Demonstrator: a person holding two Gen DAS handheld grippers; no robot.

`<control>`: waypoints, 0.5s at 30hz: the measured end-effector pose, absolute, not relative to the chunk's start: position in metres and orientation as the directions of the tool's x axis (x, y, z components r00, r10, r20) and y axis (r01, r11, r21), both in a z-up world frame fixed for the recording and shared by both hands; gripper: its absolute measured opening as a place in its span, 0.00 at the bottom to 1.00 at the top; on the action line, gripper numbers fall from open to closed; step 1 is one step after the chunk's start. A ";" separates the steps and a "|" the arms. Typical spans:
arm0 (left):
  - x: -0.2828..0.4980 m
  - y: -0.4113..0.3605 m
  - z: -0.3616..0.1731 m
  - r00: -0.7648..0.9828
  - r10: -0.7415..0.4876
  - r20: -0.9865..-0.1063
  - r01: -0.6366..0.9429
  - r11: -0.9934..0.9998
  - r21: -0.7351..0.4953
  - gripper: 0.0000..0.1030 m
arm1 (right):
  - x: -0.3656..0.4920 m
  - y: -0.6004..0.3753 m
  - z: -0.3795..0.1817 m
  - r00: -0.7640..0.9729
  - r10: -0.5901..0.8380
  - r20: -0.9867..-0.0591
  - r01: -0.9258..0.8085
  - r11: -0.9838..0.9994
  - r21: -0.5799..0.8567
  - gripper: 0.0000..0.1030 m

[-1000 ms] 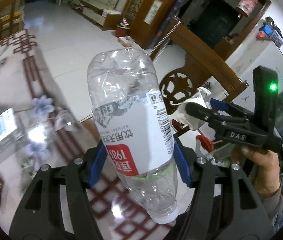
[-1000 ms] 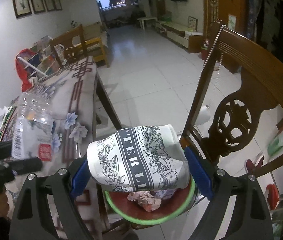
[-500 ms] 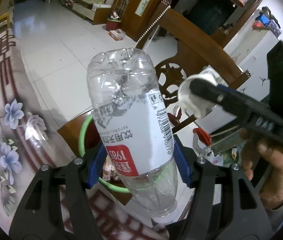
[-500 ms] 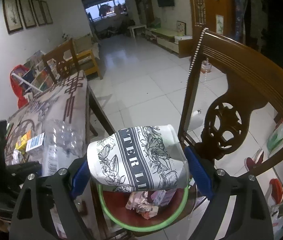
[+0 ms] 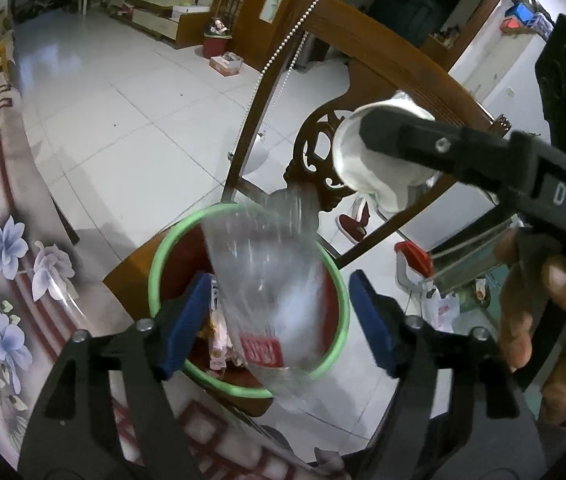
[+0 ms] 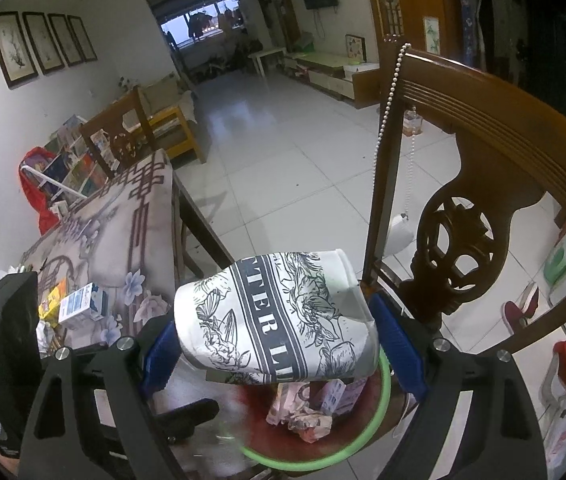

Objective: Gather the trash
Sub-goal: 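Open both grippers over the red bin to drop the bottle and cup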

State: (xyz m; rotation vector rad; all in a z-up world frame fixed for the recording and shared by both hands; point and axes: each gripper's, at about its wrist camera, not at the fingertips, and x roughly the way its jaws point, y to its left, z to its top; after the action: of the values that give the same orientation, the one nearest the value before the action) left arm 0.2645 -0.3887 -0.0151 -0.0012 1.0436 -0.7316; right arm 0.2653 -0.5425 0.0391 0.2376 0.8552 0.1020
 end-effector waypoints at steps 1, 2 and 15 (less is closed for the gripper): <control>0.264 -0.388 -0.016 0.294 -0.549 -0.782 0.546 0.768 -0.334 0.73 | 0.266 -0.541 0.039 0.652 0.182 -0.736 0.003 0.970 0.243 0.81; 0.264 -0.385 -0.016 0.299 -0.546 -0.783 0.539 0.773 -0.333 0.78 | 0.266 -0.539 0.039 0.651 0.183 -0.737 0.000 0.971 0.241 0.81; 0.258 -0.343 -0.019 0.350 -0.497 -0.794 0.484 0.822 -0.301 0.84 | 0.269 -0.521 0.035 0.630 0.165 -0.759 -0.035 0.982 0.185 0.86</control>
State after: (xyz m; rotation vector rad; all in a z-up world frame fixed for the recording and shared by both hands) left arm 0.2579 -0.3425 -0.0195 -0.0147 1.0339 -0.6350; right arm 0.2689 -0.5214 0.0353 0.1583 0.8827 0.1149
